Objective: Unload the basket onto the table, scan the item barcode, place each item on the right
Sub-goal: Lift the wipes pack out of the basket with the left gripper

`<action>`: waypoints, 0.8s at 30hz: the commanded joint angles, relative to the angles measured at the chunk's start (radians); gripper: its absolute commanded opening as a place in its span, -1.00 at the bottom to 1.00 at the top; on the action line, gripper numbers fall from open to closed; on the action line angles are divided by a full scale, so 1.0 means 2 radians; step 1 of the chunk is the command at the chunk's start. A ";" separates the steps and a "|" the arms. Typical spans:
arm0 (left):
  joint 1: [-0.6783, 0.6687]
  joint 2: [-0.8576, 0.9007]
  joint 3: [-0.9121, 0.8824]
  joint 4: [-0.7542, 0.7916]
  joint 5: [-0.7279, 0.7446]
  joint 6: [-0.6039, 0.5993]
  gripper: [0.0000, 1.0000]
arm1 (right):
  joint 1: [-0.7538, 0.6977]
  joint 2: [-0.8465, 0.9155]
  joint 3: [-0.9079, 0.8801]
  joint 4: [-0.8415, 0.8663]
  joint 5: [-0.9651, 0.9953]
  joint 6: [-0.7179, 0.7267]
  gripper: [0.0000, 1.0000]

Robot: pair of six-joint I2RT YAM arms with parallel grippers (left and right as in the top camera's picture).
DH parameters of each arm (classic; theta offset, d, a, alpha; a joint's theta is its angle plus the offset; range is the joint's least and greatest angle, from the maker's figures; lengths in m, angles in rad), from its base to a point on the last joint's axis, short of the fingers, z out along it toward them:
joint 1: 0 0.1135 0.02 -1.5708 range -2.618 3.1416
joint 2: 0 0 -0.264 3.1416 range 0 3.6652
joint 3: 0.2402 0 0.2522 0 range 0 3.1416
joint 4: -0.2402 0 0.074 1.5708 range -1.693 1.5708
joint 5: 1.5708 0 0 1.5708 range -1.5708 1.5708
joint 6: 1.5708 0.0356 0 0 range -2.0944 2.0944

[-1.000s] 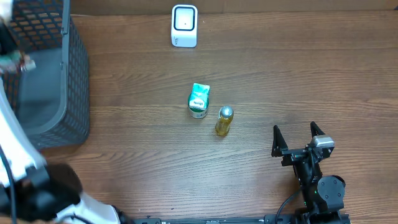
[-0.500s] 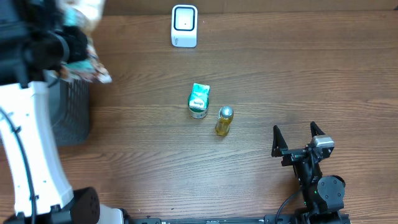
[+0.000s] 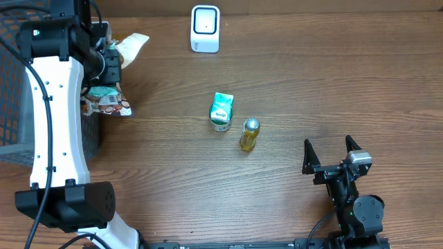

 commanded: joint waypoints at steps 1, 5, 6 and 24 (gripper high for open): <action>0.006 -0.007 0.005 -0.007 -0.051 0.001 -0.66 | -0.003 -0.005 -0.005 0.001 -0.001 -0.002 1.00; 0.006 -0.007 0.005 -0.018 -0.112 -0.037 -0.65 | -0.003 -0.005 -0.005 0.001 -0.001 -0.002 1.00; 0.006 -0.007 0.005 -0.021 -0.127 -0.045 -0.65 | -0.003 -0.005 -0.005 0.001 -0.001 -0.002 1.00; 0.005 -0.007 0.005 -0.014 -0.171 -0.078 -0.64 | -0.003 -0.005 -0.005 0.001 -0.001 -0.002 1.00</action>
